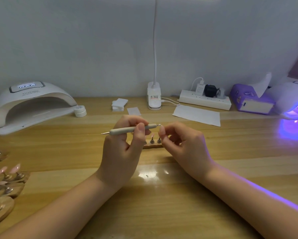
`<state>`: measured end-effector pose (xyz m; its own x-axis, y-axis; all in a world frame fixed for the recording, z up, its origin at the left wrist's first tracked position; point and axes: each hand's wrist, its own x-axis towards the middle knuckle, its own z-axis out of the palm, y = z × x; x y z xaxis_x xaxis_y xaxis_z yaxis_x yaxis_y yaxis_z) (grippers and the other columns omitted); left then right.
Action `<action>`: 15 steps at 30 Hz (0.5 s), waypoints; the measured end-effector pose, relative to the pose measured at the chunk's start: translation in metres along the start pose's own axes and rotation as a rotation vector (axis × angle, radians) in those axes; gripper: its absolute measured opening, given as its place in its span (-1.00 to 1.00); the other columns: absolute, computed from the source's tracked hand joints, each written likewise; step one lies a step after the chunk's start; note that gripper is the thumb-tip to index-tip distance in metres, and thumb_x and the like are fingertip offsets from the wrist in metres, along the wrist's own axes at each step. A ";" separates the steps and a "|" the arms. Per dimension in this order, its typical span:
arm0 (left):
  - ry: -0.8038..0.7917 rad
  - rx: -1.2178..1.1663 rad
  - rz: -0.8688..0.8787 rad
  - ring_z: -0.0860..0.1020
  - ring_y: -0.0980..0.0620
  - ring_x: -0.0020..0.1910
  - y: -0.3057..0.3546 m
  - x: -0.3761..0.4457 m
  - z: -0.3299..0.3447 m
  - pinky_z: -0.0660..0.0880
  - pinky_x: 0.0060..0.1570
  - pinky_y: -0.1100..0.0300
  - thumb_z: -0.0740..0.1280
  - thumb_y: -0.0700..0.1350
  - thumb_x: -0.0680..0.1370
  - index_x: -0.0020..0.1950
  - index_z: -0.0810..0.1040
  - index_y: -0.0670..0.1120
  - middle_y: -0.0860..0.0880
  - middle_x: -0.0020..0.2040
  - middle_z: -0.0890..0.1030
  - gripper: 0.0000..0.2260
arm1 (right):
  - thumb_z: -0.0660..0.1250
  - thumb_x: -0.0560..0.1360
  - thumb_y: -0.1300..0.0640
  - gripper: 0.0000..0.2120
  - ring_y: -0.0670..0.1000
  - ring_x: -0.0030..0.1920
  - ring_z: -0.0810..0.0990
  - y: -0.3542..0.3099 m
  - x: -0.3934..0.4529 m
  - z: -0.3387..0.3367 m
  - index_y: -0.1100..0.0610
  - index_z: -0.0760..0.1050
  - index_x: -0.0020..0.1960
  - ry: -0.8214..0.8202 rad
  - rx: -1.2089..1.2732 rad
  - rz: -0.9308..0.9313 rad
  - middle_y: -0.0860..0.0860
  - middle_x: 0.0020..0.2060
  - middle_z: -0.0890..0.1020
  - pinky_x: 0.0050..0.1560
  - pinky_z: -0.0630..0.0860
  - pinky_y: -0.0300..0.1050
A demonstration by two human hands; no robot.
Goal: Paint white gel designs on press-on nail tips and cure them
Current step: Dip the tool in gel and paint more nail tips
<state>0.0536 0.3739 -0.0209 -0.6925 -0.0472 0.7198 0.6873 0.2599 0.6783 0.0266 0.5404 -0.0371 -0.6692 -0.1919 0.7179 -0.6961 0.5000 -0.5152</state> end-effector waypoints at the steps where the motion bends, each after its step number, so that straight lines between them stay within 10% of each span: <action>1: -0.012 0.014 0.007 0.64 0.11 -0.14 -0.001 -0.001 0.001 0.53 -0.20 0.32 0.19 -0.03 0.56 -0.01 0.51 -0.08 0.01 -0.16 0.63 -0.83 | 0.38 0.53 0.19 -0.94 -0.07 -0.33 0.57 0.000 0.000 0.000 0.18 0.60 -0.08 -0.008 0.009 -0.006 -0.10 -0.28 0.63 -0.29 0.54 -0.08; 15: 0.000 0.061 0.112 0.55 0.17 -0.20 -0.007 -0.004 0.001 0.46 -0.20 0.35 0.22 -0.09 0.55 -0.03 0.42 0.02 0.02 -0.20 0.55 -0.97 | 0.41 0.48 0.29 -0.90 -0.12 -0.28 0.58 0.005 -0.002 0.002 0.14 0.60 -0.04 0.000 0.037 0.000 -0.15 -0.23 0.62 -0.24 0.53 -0.26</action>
<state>0.0507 0.3734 -0.0287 -0.6121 -0.0150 0.7906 0.7456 0.3221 0.5834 0.0240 0.5420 -0.0424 -0.6692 -0.1919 0.7179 -0.7053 0.4681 -0.5324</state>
